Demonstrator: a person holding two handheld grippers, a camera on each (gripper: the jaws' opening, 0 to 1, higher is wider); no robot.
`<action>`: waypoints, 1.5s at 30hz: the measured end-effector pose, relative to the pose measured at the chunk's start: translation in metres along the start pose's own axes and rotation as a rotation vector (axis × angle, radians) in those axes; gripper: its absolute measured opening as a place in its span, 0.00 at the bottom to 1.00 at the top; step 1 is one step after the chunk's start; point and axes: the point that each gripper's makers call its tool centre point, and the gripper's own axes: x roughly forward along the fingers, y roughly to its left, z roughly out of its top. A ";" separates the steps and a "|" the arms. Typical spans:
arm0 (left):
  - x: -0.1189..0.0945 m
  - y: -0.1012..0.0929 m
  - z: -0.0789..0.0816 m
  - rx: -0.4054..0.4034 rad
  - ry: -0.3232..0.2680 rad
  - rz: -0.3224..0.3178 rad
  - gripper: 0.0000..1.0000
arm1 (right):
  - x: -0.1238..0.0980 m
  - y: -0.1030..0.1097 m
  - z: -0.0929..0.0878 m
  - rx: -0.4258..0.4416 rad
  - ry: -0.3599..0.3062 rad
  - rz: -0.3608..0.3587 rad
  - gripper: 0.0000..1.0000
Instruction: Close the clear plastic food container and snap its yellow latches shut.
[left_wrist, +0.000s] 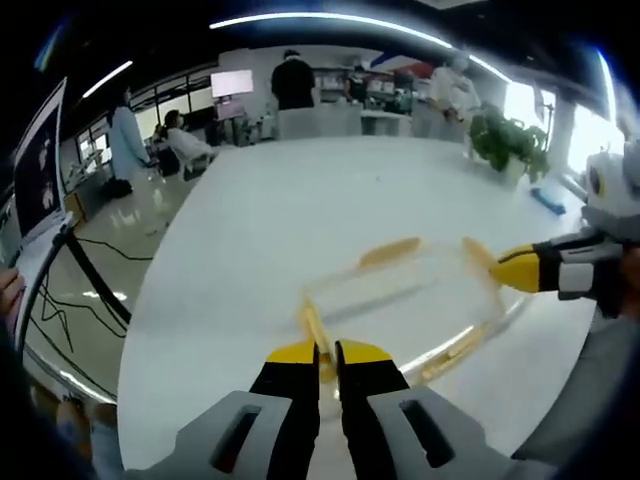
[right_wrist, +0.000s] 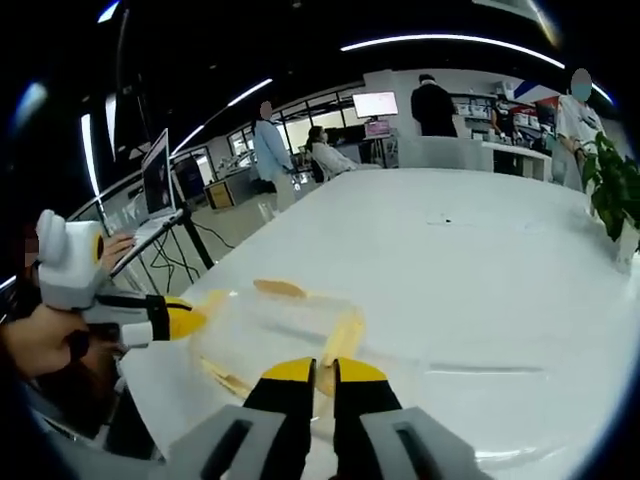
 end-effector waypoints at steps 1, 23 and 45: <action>-0.002 -0.001 0.000 0.007 0.000 0.000 0.02 | -0.001 0.000 0.000 -0.004 -0.001 0.001 0.02; -0.009 -0.039 0.018 0.038 -0.019 -0.051 0.03 | -0.035 -0.027 0.010 0.035 -0.055 -0.032 0.01; 0.007 -0.122 0.034 0.098 -0.043 -0.148 0.04 | -0.082 -0.096 0.004 0.062 -0.071 -0.138 0.01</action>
